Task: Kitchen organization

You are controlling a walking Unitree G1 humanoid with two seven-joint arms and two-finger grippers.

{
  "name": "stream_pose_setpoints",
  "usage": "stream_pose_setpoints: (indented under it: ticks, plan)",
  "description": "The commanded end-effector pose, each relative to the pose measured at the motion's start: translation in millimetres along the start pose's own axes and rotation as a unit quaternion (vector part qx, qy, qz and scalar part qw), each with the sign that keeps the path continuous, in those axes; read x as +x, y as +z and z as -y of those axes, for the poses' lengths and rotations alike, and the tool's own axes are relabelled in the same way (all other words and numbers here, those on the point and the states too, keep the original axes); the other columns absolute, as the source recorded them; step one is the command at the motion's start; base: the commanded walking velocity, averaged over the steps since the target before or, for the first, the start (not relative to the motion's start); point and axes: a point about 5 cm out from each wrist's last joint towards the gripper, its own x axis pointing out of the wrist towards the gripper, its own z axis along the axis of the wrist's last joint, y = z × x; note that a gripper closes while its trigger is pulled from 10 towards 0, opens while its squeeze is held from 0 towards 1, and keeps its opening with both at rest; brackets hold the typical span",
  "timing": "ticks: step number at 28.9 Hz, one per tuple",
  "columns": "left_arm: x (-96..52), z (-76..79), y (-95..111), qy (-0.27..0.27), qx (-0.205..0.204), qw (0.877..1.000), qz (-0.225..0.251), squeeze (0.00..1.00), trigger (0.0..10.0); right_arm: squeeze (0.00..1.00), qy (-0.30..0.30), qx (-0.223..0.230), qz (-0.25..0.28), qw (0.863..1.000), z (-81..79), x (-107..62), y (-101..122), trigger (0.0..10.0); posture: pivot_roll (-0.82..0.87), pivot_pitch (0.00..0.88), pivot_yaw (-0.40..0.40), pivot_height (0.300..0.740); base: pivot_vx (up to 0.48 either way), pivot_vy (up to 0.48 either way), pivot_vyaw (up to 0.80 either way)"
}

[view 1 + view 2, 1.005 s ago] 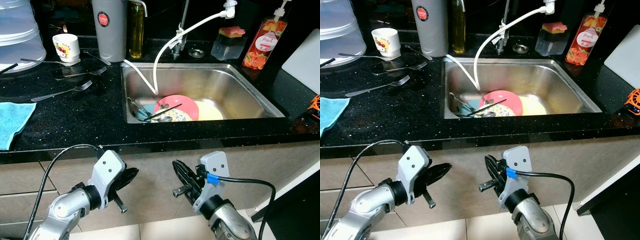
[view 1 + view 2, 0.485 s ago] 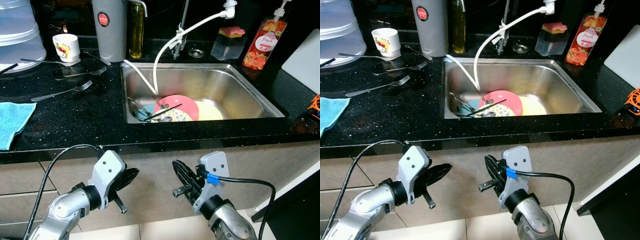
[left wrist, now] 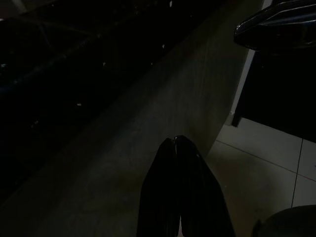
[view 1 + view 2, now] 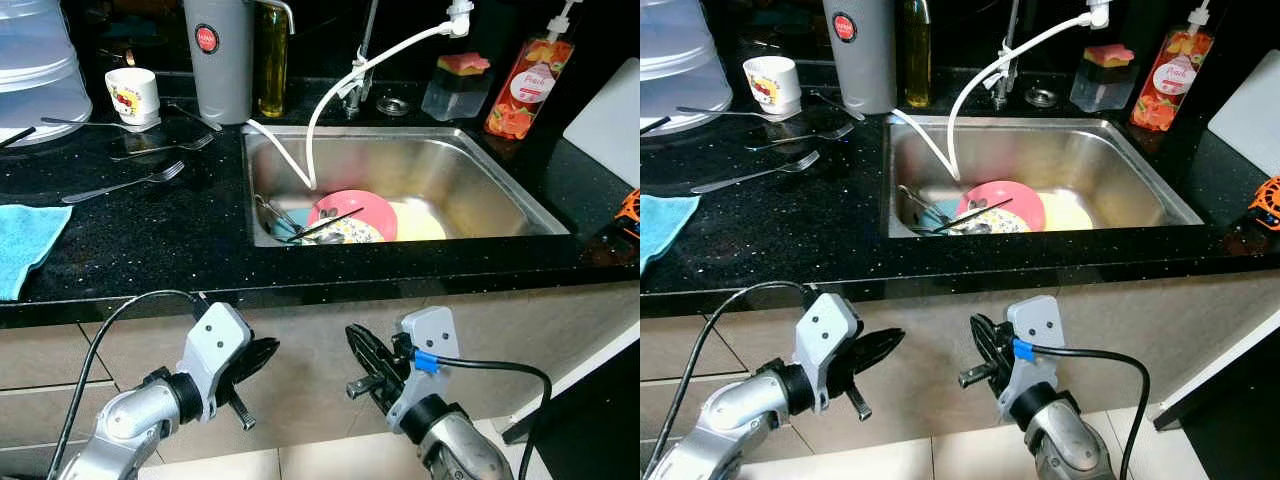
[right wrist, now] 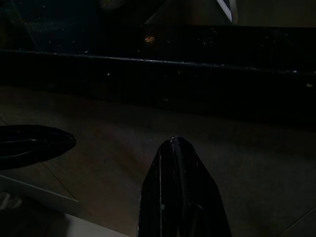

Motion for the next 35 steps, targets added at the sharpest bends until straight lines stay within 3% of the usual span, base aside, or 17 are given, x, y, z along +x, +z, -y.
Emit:
stream_pose_setpoints:
  ticks: [1, 35]
  plan:
    - [1.4, 4.5, -0.1, -0.007, -0.005, 1.0, 0.0, 0.0, 10.0, 0.0, -0.001, -0.001, 0.001, 1.0, 0.2, -2.2, 1.3, 10.0, 0.15, 0.032, -0.059, 0.74, 0.0, 0.0, 0.0]
    - [3.5, 9.4, 0.4, 0.0, -0.004, 1.0, 0.002, 0.0, 10.0, 0.0, -0.009, -0.01, -0.006, 1.0, 5.2, -5.5, -1.5, 10.0, 0.13, 0.014, -0.036, 0.74, 0.0, 0.0, 0.0]
